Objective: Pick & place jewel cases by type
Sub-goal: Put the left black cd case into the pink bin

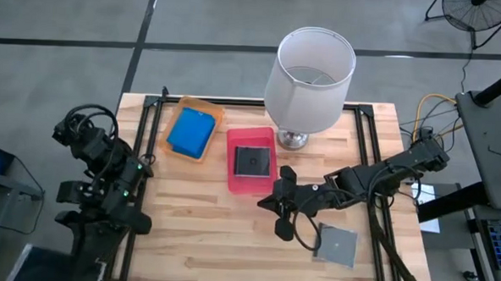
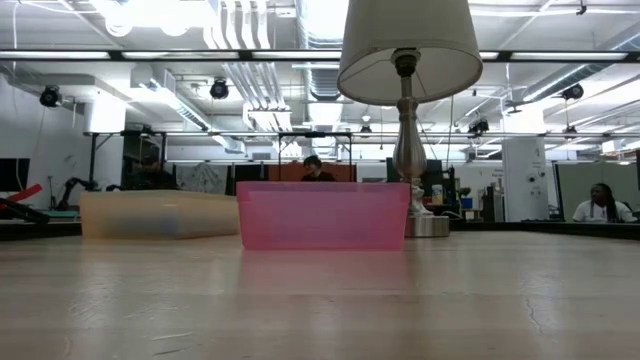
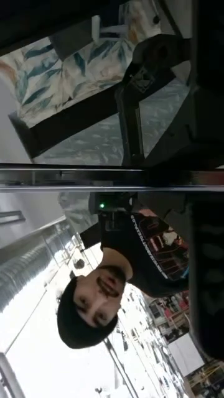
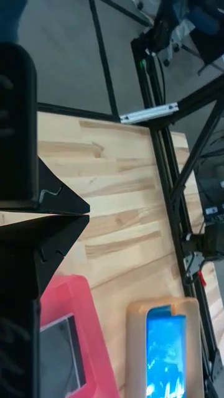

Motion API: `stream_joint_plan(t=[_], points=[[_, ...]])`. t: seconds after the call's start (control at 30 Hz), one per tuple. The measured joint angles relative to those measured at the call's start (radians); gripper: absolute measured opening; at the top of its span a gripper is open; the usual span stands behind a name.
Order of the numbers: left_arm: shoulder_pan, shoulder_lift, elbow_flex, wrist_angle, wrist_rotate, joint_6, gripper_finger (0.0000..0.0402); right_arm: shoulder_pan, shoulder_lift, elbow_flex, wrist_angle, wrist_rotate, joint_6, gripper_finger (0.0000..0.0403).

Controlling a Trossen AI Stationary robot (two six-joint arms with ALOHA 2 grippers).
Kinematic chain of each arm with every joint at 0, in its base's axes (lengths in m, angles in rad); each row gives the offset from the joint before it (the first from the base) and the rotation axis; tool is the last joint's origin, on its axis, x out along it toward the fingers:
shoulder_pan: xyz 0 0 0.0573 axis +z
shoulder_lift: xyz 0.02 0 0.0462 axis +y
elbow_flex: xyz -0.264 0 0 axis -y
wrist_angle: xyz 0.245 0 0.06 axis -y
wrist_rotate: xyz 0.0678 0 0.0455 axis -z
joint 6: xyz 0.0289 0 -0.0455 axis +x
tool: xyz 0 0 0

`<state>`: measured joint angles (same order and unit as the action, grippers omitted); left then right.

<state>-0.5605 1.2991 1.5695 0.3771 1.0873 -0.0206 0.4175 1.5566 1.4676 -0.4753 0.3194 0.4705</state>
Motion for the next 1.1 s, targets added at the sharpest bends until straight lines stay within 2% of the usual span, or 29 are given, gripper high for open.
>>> stream_joint_plan(t=[0.33,0.43,0.57,0.77,0.87,0.97,1.1], points=[[-0.004,0.003,0.000,-0.003,-0.006,0.018,0.0013,-0.013,0.000,0.000,0.007,-0.014,-0.011,0.0009],[0.008,0.001,0.001,-0.009,-0.052,0.019,0.0013,-0.013,0.000,0.000,0.007,-0.014,-0.011,0.0009],[0.029,-0.018,0.000,-0.098,-0.244,0.024,0.0013,-0.013,0.000,0.000,0.009,-0.013,-0.022,0.0008],[0.042,-0.064,0.014,-0.386,-0.781,0.039,0.0013,-0.013,0.000,0.000,0.013,-0.013,-0.029,0.0008],[0.042,-0.087,0.015,-0.418,-1.004,0.025,0.0013,-0.013,-0.004,0.000,0.013,-0.013,-0.029,0.0008],[0.039,-0.108,0.015,-0.414,-1.152,-0.008,0.0013,-0.012,-0.011,0.000,0.014,-0.011,-0.022,0.0008],[0.034,-0.118,0.015,-0.412,-1.254,-0.023,0.0013,-0.011,-0.021,0.000,0.013,-0.006,-0.022,0.0008]])
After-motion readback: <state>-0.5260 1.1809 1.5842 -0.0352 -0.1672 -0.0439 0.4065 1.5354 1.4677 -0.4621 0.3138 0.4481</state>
